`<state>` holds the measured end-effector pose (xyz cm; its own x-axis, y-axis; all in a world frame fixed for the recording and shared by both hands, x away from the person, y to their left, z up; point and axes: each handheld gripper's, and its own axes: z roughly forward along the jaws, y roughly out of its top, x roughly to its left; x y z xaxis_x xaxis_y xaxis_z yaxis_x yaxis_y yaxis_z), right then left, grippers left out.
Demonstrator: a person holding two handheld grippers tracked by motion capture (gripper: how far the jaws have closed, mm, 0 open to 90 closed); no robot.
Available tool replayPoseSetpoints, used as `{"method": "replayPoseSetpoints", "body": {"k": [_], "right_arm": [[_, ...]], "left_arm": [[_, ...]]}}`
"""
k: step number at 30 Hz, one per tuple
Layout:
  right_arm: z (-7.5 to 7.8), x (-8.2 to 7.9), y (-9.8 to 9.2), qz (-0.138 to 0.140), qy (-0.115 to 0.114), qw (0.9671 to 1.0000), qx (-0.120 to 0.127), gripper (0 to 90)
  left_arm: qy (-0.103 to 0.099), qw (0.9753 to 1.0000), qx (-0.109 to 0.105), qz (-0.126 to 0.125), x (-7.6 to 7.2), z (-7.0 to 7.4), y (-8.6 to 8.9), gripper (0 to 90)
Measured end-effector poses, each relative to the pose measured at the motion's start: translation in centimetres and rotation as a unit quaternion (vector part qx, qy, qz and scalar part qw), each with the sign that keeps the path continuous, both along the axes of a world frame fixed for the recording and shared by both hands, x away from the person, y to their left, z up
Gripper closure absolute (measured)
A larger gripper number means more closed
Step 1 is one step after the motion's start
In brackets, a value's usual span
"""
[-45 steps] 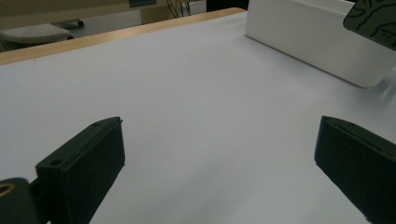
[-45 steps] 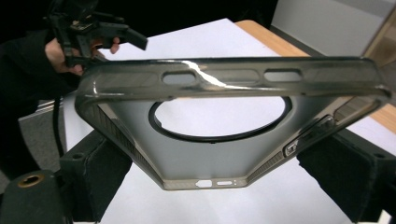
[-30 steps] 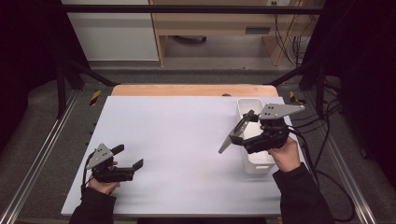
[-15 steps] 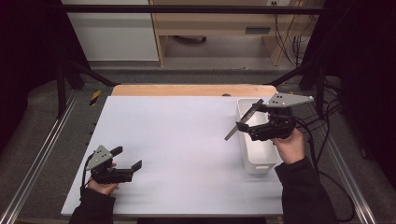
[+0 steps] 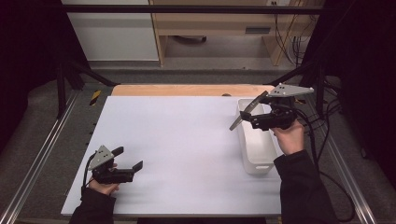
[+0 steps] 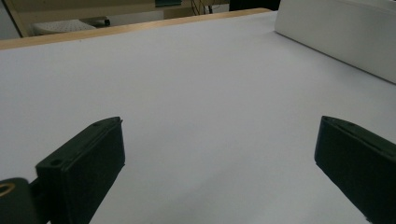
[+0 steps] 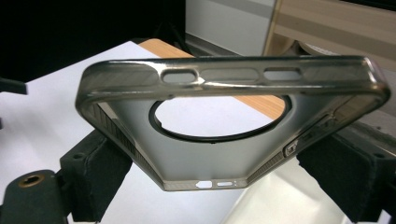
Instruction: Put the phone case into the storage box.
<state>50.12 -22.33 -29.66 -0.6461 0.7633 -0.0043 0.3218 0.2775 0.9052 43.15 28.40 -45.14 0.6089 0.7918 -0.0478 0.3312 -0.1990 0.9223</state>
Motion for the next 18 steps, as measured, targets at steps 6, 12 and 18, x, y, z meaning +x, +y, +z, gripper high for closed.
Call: {"method": "replayPoseSetpoints", "body": {"k": [6, 12, 18], "right_arm": [[0.1, 0.8, -0.3, -0.021, -0.001, 0.9998, -0.004, 11.7], [0.1, 1.7, -0.6, -0.043, -0.002, 0.9991, -0.004, 11.7], [0.1, 2.7, -0.7, -0.065, -0.002, 0.9978, -0.012, 11.7]], "left_arm": [[0.001, 1.0000, 0.002, -0.002, 0.0, -0.1, 0.0, 1.2], [0.001, 1.0000, 0.004, -0.005, 0.1, -0.1, -0.1, 1.2], [0.003, 1.0000, 0.004, -0.008, 0.1, -0.2, -0.1, 1.2]]}}
